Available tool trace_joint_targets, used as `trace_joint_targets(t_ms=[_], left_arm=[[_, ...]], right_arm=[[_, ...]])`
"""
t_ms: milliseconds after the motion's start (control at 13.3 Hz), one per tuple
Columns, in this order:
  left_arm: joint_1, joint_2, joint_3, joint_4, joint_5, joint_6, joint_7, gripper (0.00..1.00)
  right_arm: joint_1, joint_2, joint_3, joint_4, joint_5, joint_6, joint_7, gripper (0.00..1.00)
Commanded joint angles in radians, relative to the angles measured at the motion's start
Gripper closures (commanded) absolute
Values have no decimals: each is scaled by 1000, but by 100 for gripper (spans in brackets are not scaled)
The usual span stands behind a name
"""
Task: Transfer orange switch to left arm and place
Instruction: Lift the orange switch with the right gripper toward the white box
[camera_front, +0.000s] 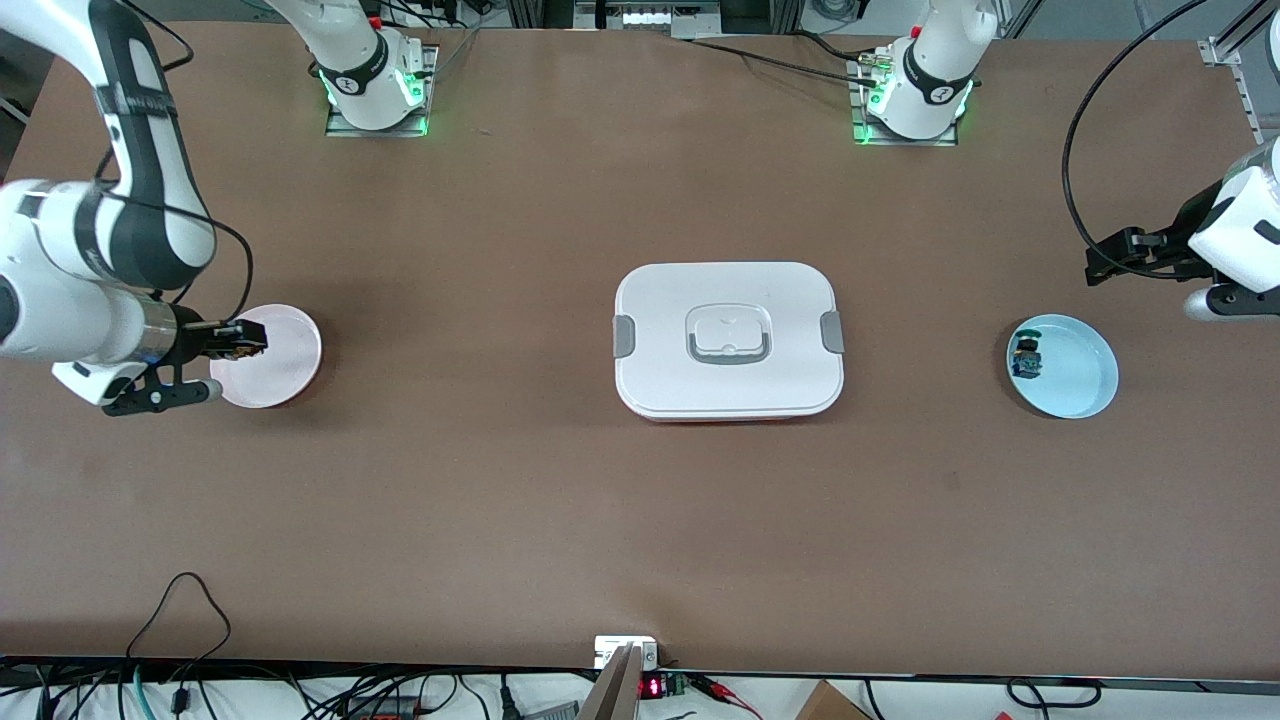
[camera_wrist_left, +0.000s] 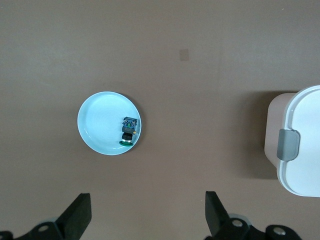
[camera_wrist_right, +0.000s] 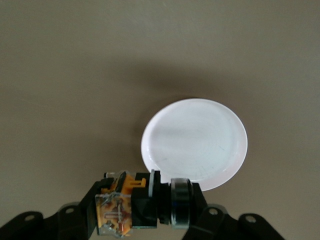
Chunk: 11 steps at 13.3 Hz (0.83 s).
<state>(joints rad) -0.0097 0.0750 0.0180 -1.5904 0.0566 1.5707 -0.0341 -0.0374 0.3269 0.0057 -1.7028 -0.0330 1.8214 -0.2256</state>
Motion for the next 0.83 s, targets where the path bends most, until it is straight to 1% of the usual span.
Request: trace_joint_targets(t_ms=[0, 151, 226, 301, 452, 603, 678, 753], left_arm=[[-6, 32, -3, 24, -18, -18, -3, 0], [-6, 23, -9, 46, -15, -26, -7, 0], [-4, 22, -9, 69, -11, -56, -12, 0], [-4, 23, -7, 107, -9, -78, -13, 0], [5, 25, -6, 133, -14, -80, -7, 0], [10, 26, -6, 132, -18, -119, -1, 0], [10, 26, -6, 133, -20, -130, -1, 0], [-2, 35, -7, 124, -18, -150, -4, 0]], right_arm=[[-1, -26, 62, 87, 39, -76, -34, 98], [19, -67, 95, 98, 137, -80, -70, 98], [49, -77, 103, 106, 175, -80, -107, 98], [103, -87, 103, 130, 233, -73, -115, 98], [143, -104, 108, 130, 335, -68, -124, 98], [165, -106, 122, 129, 459, -66, -139, 98], [186, -106, 128, 127, 505, -53, -176, 98], [207, -114, 141, 127, 531, 0, -226, 98]])
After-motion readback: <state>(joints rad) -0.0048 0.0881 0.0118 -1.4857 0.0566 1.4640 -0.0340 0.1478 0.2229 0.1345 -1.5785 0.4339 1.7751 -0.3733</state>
